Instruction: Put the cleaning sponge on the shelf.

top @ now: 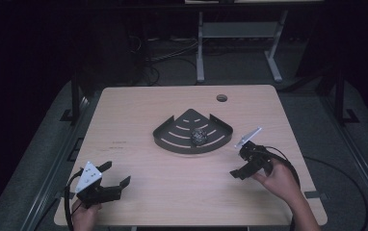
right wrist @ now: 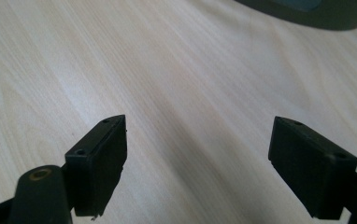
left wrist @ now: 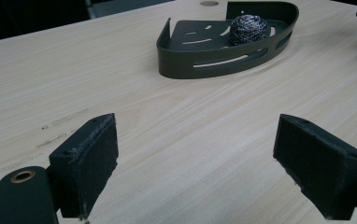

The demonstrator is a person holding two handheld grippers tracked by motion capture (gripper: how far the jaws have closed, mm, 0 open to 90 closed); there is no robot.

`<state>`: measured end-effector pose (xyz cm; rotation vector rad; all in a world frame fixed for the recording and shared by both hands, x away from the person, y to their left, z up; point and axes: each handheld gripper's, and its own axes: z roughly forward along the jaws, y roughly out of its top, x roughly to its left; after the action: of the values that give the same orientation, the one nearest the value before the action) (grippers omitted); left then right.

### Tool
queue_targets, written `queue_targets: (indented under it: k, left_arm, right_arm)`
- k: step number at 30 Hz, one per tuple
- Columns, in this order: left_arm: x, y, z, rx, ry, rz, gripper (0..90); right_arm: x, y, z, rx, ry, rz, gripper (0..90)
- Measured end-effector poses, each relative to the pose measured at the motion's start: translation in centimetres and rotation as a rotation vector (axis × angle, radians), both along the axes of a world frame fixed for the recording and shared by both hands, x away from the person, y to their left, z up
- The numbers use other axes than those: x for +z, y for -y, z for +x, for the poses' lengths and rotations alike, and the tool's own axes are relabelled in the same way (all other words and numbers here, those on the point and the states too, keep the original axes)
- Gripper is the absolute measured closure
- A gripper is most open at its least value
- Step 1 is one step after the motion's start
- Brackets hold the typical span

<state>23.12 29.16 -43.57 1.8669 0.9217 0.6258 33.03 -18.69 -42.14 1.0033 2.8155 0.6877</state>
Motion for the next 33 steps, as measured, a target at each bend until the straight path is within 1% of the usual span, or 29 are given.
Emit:
queue_targets:
  k: [4,8,13,14,16,22,33]
  left_arm:
    - [0.0,0.0,0.0,0.002,0.001,0.001,13.3]
    - [0.0,0.0,0.0,0.001,0.000,0.002,13.3]
    - [-0.1,0.0,0.0,0.000,-0.002,0.003,13.3]
    - [-0.1,0.0,0.0,0.000,-0.002,0.006,13.3]
    - [-0.1,0.1,0.0,0.001,-0.001,0.007,13.3]
    - [-0.1,0.2,0.1,-0.001,-0.004,0.007,13.3]
    - [-0.1,0.3,0.0,-0.003,-0.004,0.006,13.2]
  right_arm:
    - [-0.4,0.4,-0.4,-0.006,-0.003,0.006,19.1]
    - [-0.5,1.0,-0.9,-0.017,0.002,0.014,19.1]
    - [-0.7,2.0,-1.5,-0.036,0.011,0.025,19.1]
    - [-0.8,2.3,-1.8,-0.046,0.009,0.027,19.0]
    - [-0.9,2.5,-1.9,-0.044,0.009,0.029,19.0]
    - [-1.4,3.7,-2.9,-0.070,0.008,0.033,18.8]
    - [-1.7,4.7,-4.4,-0.087,0.015,0.043,18.5]
